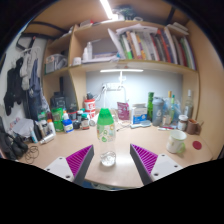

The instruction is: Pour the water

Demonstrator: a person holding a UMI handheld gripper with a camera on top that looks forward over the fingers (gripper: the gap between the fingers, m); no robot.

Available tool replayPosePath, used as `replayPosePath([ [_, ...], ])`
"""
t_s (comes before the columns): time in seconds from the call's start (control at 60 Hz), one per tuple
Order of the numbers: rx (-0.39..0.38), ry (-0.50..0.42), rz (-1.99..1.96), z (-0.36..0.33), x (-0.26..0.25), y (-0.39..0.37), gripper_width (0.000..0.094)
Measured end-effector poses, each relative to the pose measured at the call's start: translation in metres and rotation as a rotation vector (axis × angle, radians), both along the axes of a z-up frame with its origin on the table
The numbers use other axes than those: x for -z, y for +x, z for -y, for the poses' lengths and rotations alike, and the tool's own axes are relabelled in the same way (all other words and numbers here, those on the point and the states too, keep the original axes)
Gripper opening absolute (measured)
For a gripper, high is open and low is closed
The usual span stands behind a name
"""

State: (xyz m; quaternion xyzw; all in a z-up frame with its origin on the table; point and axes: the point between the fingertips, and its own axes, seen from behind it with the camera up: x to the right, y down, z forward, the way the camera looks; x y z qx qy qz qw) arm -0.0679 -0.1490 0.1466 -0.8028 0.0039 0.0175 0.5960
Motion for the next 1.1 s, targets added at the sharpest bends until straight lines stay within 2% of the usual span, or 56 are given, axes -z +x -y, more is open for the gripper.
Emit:
replayPosePath([
  [0.083,-0.018,0.013,0.022,-0.052,0.024,-0.016,0.0827],
  [0.267,0.002,0.048,0.066,-0.134,0.054,-0.022,0.0813],
  [0.3,0.002,0.058,0.062,-0.143,0.056,-0.024,0.0780],
  [0.35,0.014,0.071,0.061,-0.154,0.057,-0.022,0.0561],
  [0.517,0.039,0.088,0.090,-0.163,0.059,-0.018,0.0466],
  [0.633,0.018,0.050,0.073,-0.167,0.061,-0.020,0.0398],
  [0.733,0.004,-0.003,0.015,-0.170,0.062,-0.016,0.0386],
  [0.817,-0.003,0.003,-0.060,-0.173,0.038,-0.003,0.0386],
  [0.9,0.035,0.033,-0.242,-0.178,-0.008,0.027,0.0385],
  [0.967,0.092,0.036,-0.464,-0.185,-0.039,0.056,0.0384],
  [1.1,0.201,0.015,-0.952,-0.190,-0.060,0.129,0.0383],
])
